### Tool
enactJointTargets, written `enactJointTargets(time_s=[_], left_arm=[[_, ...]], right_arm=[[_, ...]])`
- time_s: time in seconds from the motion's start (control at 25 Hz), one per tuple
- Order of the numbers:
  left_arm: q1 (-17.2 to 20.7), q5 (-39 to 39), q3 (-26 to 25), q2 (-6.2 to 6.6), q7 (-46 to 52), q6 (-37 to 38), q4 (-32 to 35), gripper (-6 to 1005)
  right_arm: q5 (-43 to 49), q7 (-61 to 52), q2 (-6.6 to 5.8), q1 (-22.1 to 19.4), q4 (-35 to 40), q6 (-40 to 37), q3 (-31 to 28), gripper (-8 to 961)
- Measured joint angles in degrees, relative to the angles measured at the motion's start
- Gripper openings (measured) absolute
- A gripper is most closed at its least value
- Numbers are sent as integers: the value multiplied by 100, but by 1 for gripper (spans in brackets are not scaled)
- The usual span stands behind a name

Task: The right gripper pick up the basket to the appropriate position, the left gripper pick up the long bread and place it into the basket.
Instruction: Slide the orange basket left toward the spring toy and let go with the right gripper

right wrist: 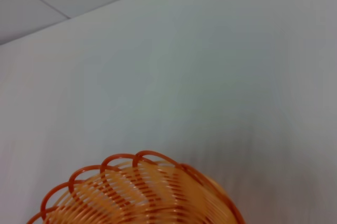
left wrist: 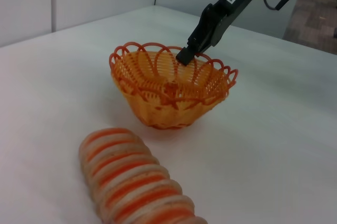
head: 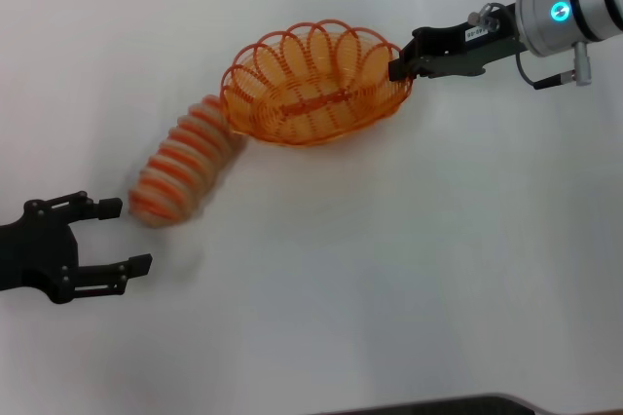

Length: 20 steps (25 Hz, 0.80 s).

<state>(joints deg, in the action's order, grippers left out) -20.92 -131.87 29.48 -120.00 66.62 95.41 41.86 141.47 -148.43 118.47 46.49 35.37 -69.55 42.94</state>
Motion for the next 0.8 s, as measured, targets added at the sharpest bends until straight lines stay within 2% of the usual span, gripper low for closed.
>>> enactJointTargets(time_s=[0.36,0.8], left_arm=[[-45,8,8,-7,0,-3,98,858],[-119,-32,5,-2,0,-33,97,858]], right_arm=[[3,-40,82,-24,-45,22,4,82],[9,-45,91,74,-322,146,64,83]])
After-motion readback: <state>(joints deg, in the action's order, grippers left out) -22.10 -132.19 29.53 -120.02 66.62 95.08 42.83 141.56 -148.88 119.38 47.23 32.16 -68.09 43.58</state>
